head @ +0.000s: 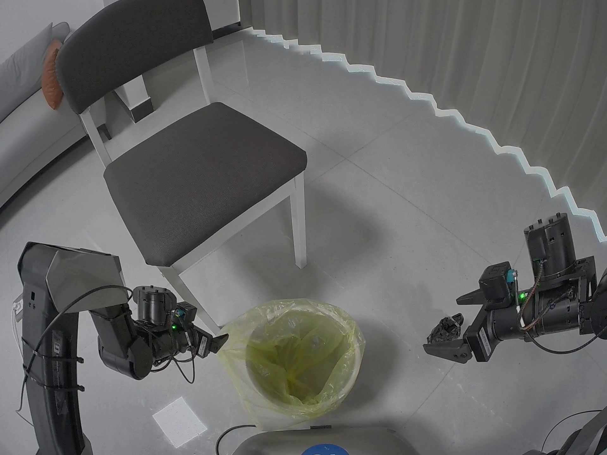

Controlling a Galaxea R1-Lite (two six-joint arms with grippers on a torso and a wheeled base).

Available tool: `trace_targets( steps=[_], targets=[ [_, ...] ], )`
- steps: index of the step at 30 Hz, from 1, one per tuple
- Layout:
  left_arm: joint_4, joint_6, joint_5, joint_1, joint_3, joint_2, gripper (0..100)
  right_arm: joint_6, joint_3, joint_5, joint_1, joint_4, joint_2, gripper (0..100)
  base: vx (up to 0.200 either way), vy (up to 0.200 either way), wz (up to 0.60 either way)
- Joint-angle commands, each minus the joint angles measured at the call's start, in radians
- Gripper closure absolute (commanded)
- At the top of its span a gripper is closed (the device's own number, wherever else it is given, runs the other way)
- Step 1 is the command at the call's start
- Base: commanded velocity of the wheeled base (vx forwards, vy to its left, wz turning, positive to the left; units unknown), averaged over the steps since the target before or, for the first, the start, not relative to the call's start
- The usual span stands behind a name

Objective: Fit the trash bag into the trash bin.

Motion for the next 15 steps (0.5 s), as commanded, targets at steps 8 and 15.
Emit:
trace_targets(
  steps=[8, 15],
  targets=[
    [0.24, -0.01, 0.001, -0.018, -0.252, 0.087, 0, -0.004, -0.038, -0.003, 0.004, 0.004, 0.015, 0, 0.0, 0.0, 0.0],
    [0.32, -0.016, 0.004, -0.055, -0.341, 0.099, 0, -0.006, -0.072, -0.003, 0.003, 0.004, 0.064, 0, 0.0, 0.0, 0.0]
  ],
)
